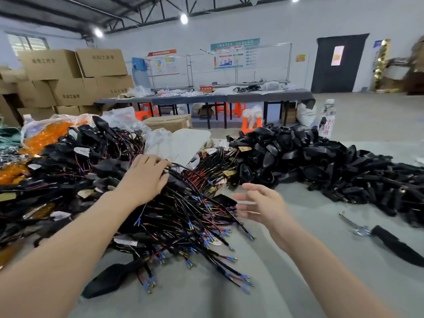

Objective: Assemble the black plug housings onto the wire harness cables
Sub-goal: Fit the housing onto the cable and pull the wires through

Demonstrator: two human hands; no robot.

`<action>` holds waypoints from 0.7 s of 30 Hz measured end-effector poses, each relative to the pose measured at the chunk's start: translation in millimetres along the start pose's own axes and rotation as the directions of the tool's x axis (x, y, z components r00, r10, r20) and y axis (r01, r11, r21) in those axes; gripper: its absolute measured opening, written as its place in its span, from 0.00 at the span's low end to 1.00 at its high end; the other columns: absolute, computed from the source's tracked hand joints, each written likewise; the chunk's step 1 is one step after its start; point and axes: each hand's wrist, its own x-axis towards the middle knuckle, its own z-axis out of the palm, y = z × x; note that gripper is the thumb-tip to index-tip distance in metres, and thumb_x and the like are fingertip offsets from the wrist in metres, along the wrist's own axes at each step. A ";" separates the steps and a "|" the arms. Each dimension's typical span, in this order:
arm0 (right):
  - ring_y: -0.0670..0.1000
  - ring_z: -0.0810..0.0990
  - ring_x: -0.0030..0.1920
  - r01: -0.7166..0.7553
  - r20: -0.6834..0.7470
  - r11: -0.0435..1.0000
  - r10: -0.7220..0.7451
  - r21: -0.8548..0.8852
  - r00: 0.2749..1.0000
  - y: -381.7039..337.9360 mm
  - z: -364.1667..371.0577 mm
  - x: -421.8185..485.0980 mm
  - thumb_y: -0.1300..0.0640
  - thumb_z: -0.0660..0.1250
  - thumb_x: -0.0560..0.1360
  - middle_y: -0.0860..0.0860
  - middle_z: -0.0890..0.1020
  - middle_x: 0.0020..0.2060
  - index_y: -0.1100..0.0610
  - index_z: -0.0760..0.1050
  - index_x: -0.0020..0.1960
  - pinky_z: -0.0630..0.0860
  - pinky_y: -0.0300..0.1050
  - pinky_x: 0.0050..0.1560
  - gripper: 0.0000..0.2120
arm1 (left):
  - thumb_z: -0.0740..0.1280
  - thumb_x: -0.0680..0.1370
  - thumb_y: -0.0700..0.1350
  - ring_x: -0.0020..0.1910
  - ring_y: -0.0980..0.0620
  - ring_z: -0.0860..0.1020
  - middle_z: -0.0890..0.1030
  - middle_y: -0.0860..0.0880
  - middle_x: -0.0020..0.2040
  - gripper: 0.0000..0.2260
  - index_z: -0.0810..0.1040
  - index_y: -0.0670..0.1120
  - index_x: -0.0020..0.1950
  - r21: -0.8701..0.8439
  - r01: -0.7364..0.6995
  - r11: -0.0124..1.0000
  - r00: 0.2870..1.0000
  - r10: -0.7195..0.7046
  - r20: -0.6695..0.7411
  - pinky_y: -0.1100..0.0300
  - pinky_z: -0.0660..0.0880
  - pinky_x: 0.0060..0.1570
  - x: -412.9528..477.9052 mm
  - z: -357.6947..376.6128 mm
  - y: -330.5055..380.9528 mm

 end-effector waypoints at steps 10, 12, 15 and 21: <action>0.52 0.80 0.37 -0.017 -0.070 0.999 0.019 0.030 0.997 10.0 -49.7 44.7 0.66 0.55 0.81 0.55 0.85 0.45 0.59 0.75 0.60 0.80 0.40 0.36 0.13 | 0.57 0.83 0.48 0.63 0.41 0.74 0.76 0.42 0.66 0.17 0.72 0.45 0.70 -0.240 0.064 0.969 0.986 -0.024 0.166 0.46 0.71 0.64 92.7 47.9 84.8; 0.52 0.80 0.37 -0.015 -0.099 0.999 0.018 0.032 0.995 11.3 -64.0 51.8 0.66 0.55 0.82 0.55 0.85 0.45 0.59 0.75 0.59 0.80 0.40 0.35 0.12 | 0.56 0.83 0.47 0.62 0.40 0.75 0.76 0.41 0.65 0.17 0.73 0.45 0.70 -0.210 0.114 0.971 0.969 -0.062 0.237 0.45 0.73 0.61 109.7 62.6 94.9; 0.50 0.81 0.35 -0.010 -0.143 0.999 0.015 0.033 0.990 15.7 -88.2 61.7 0.66 0.56 0.82 0.53 0.85 0.43 0.58 0.76 0.57 0.80 0.39 0.34 0.12 | 0.55 0.83 0.46 0.60 0.39 0.76 0.78 0.41 0.62 0.15 0.74 0.44 0.66 -0.125 0.183 0.975 0.941 -0.137 0.309 0.45 0.75 0.58 129.7 83.0 103.9; 0.49 0.83 0.36 -0.017 -0.210 0.998 0.028 0.056 0.977 24.6 -124.8 74.0 0.64 0.57 0.82 0.50 0.87 0.40 0.55 0.77 0.56 0.82 0.40 0.37 0.12 | 0.59 0.83 0.49 0.65 0.40 0.72 0.74 0.43 0.65 0.16 0.71 0.46 0.69 0.076 0.186 0.980 0.916 -0.200 0.347 0.46 0.73 0.52 151.1 109.7 113.9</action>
